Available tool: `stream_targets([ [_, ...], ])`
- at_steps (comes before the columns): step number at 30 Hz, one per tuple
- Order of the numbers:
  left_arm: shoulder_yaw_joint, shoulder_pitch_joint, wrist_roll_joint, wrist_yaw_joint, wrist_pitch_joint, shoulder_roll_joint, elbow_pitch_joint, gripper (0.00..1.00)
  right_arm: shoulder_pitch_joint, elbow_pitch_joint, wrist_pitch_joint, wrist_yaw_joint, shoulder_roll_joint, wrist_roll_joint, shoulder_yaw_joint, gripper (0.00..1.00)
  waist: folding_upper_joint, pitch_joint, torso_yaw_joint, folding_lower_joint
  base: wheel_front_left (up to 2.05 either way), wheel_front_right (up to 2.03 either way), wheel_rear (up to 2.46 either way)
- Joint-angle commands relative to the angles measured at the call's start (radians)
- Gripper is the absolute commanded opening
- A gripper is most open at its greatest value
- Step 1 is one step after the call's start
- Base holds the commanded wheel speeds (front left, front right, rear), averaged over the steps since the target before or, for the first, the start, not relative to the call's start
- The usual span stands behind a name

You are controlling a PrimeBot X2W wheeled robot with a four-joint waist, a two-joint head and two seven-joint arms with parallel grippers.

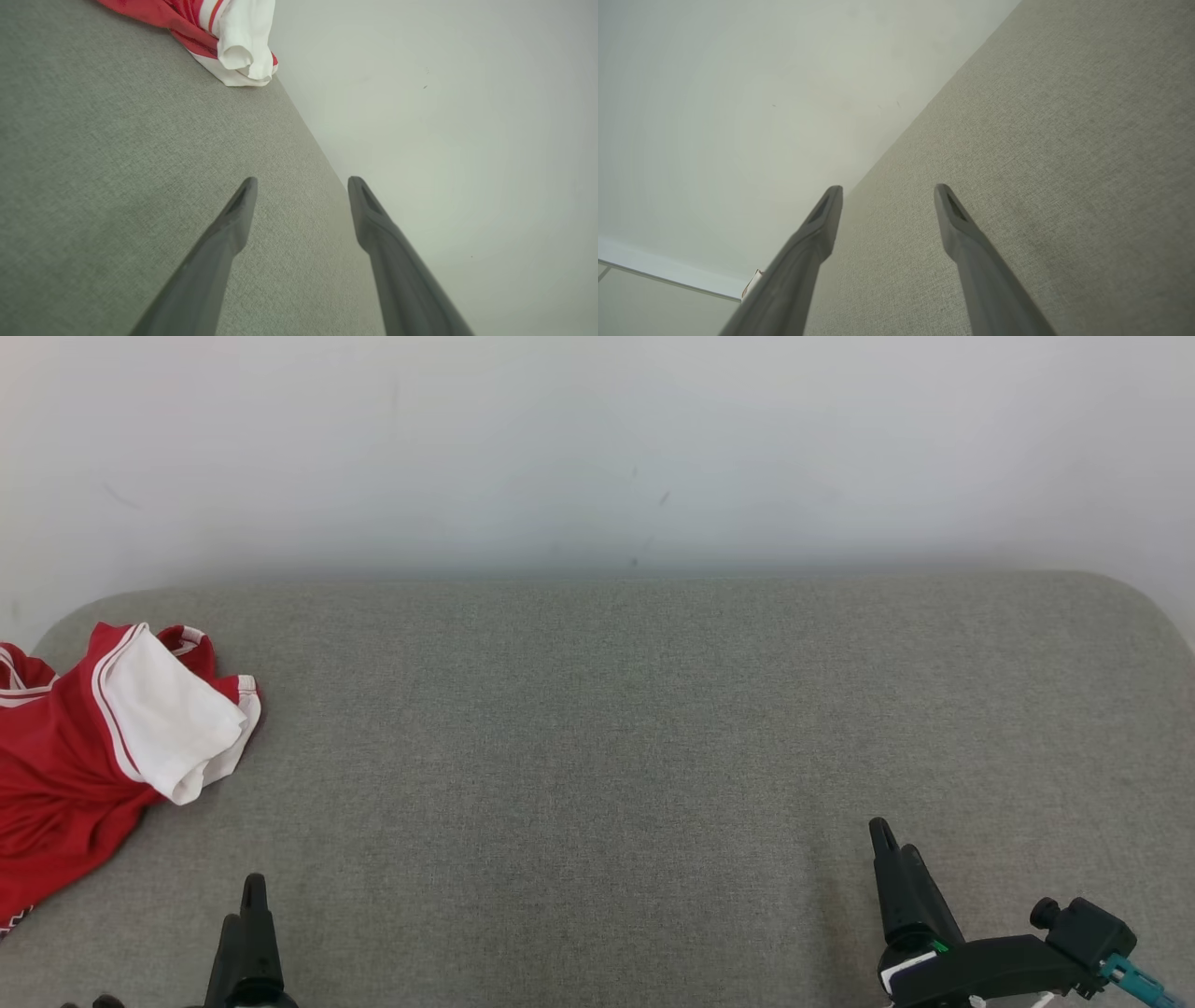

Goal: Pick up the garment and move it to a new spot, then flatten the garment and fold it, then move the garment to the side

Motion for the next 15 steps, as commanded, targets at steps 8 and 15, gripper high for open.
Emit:
stream_targets([
  [8,-0.017,0.011,0.190,0.048,-0.033,0.007,-0.060,1.00,-0.001,-0.024,-0.031,-0.001,-0.006,-0.201,0.020,1.00,-0.0001,0.002,0.002,0.0000,0.00,0.00,0.00],
  [15,-0.035,0.025,0.339,0.078,-0.055,0.008,-0.083,1.00,0.005,-0.035,-0.052,-0.001,-0.006,-0.310,0.030,1.00,-0.0001,0.001,0.003,0.0000,0.00,0.00,0.00],
])
